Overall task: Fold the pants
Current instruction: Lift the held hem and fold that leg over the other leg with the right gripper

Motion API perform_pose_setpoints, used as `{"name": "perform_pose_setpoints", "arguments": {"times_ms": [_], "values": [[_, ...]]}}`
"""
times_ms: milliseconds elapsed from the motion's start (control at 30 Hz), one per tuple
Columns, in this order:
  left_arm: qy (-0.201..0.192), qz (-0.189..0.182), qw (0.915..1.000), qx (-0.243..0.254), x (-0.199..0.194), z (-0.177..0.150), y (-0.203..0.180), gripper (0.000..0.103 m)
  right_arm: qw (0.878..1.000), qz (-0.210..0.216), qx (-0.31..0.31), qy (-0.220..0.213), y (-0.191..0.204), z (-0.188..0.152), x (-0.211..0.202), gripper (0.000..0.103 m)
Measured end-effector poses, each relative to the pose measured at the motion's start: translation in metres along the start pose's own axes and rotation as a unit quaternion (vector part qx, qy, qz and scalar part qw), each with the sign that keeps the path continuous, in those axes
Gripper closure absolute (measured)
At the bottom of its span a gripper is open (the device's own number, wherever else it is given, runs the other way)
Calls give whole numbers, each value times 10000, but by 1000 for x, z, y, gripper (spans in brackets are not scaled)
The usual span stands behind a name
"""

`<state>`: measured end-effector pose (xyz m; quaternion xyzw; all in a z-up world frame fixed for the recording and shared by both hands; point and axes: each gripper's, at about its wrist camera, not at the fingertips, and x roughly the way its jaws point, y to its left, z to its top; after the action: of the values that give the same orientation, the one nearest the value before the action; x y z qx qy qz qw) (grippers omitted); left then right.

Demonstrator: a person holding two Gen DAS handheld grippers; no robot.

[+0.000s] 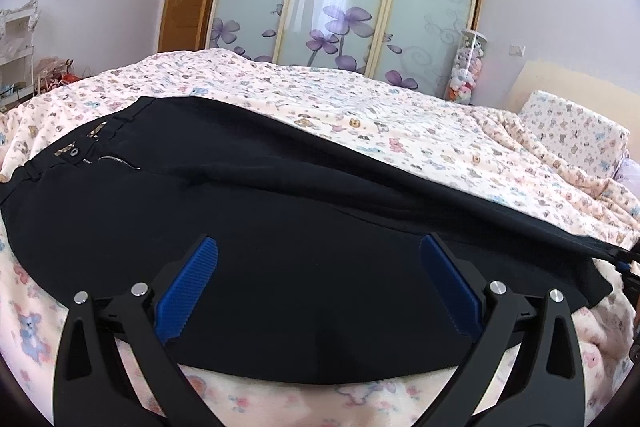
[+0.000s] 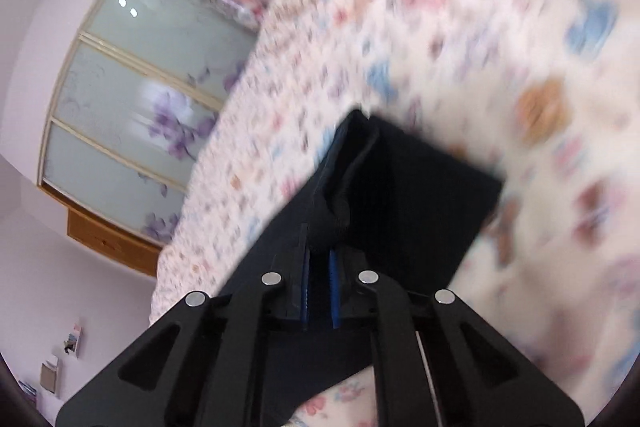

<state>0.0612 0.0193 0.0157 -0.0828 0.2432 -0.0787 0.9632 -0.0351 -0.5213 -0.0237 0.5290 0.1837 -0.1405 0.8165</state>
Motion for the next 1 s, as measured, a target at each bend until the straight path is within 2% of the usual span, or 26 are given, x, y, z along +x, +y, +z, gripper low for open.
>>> {"name": "perform_pose_setpoints", "arguments": {"times_ms": [67, 167, 200, 267, 333, 400, 433, 467, 533, 567, 667, 733, 833, 1000], "values": [[-63, 62, 9999, -57, -2, 1, 2, 2, 9999, -38, 133, -99, -10, 1, -7, 96], [-268, 303, 9990, -171, -9, 3, 8, 2, 9963, -665, 491, 223, -45, -16, 7, 96], [-324, 372, 9986, -199, -11, 3, 9, 2, 9954, -729, 553, 299, -50, -19, 14, 96], [-461, 565, 9970, -255, -14, 4, 13, 2, 9957, -845, 224, 299, -44, -23, 18, 95], [-588, 884, 9939, -296, -16, 5, 16, 2, 9944, -965, -15, 421, -35, -24, 18, 86], [-636, 1063, 9916, -364, -15, 6, 18, 2, 9939, -959, 70, 546, -31, -24, 8, 68], [-639, 1057, 9915, -413, -15, 6, 20, 2, 9941, -958, 83, 508, -30, -24, 3, 63], [-637, 994, 9920, -456, -15, 6, 21, 2, 9947, -927, 45, 434, -25, -26, -4, 54], [-692, 778, 9931, -542, -17, 6, 22, 2, 9974, -629, -163, 321, -9, -35, -23, 53], [-710, 717, 9934, -541, -18, 6, 21, 2, 9983, -228, -281, 468, 4, -46, -22, 54], [-538, 582, 9960, -412, -17, 4, 17, 2, 9902, 738, -264, 1159, 38, -79, 5, 55], [-296, 436, 9981, -313, -11, 5, 17, 2, 9798, 1126, -128, 1651, 57, -102, 34, 58], [-205, 477, 9982, -294, -7, 5, 17, 2, 9697, 1240, 290, 2086, 64, -127, 75, 61], [-54, 210, 9970, -746, -2, 6, 30, 2, 9701, 1038, 751, 2060, 54, -136, 108, 64]]}}
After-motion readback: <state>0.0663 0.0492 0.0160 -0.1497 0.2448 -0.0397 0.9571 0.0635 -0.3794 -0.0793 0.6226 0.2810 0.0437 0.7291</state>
